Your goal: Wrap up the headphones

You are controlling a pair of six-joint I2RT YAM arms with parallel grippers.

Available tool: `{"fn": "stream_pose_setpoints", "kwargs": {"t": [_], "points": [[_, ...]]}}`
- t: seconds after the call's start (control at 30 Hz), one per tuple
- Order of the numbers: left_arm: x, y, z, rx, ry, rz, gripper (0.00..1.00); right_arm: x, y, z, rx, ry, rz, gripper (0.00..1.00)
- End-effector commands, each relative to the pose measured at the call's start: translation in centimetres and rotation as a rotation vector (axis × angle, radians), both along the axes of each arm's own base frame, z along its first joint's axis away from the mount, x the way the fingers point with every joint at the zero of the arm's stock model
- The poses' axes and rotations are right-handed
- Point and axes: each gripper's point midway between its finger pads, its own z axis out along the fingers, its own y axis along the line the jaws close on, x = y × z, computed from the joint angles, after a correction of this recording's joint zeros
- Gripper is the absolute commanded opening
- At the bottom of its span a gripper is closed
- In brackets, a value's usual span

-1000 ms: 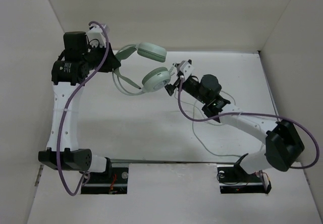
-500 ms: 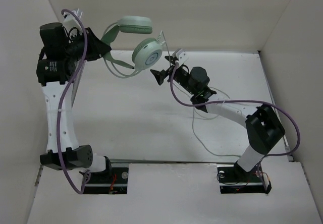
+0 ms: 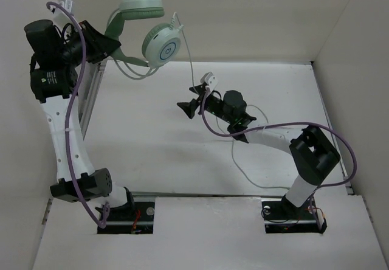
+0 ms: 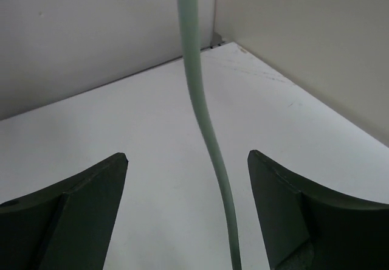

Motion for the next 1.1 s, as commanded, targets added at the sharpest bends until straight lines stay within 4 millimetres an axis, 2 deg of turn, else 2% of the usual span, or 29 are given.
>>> {"fn": "stream_pose_setpoints", "kwargs": {"t": [0.0, 0.1, 0.17, 0.27, 0.3, 0.37, 0.47, 0.57, 0.67, 0.8, 0.87, 0.93, 1.07], "points": [[-1.6, -0.6, 5.2, -0.05, -0.138, -0.037, 0.0, -1.7, 1.1, -0.7, -0.003, 0.002, 0.094, 0.83], [-1.6, 0.1, 5.5, -0.048, -0.149, -0.018, 0.0, -2.5, 1.1, -1.2, -0.024, 0.008, 0.127, 0.7], [-1.5, 0.6, 5.4, -0.049, -0.146, -0.004, 0.0, -3.0, 1.1, -1.8, -0.051, 0.019, 0.147, 0.54], [-0.9, 1.2, 5.0, -0.055, -0.137, 0.016, 0.0, -4.1, 1.2, -3.0, -0.109, 0.034, 0.195, 0.18], [-0.8, 1.3, 4.9, -0.056, -0.137, 0.021, 0.0, -4.4, 1.2, -3.2, -0.128, 0.031, 0.199, 0.09], [-0.1, 1.7, 4.0, -0.058, -0.125, 0.048, 0.0, -4.6, 0.8, -3.2, -0.173, 0.018, 0.2, 0.0], [1.5, 2.2, 2.0, -0.032, -0.099, 0.102, 0.0, -4.7, 0.0, -2.3, -0.243, -0.014, 0.199, 0.0], [3.3, 2.4, -0.6, 0.042, -0.068, 0.18, 0.0, -3.4, -1.9, -1.1, -0.372, -0.083, 0.158, 0.0], [5.1, 2.9, -4.2, 0.173, -0.022, 0.298, 0.0, -1.2, -4.7, -0.2, -0.618, -0.208, 0.079, 0.0], [6.7, 3.5, -8.4, 0.334, 0.043, 0.407, 0.0, 1.5, -9.7, 0.7, -1.057, -0.411, -0.015, 0.0], [7.2, 3.1, -10.2, 0.4, 0.064, 0.425, 0.0, 2.5, -11.6, 2.9, -1.195, -0.53, -0.087, 0.0], [7.6, 2.3, -11.7, 0.448, 0.081, 0.424, 0.0, 3.3, -12.4, 5.3, -1.277, -0.643, -0.15, 0.0], [8.6, -0.1, -14.4, 0.542, 0.104, 0.387, 0.0, 3.2, -11.5, 9.7, -1.359, -0.852, -0.194, 0.0]]}}
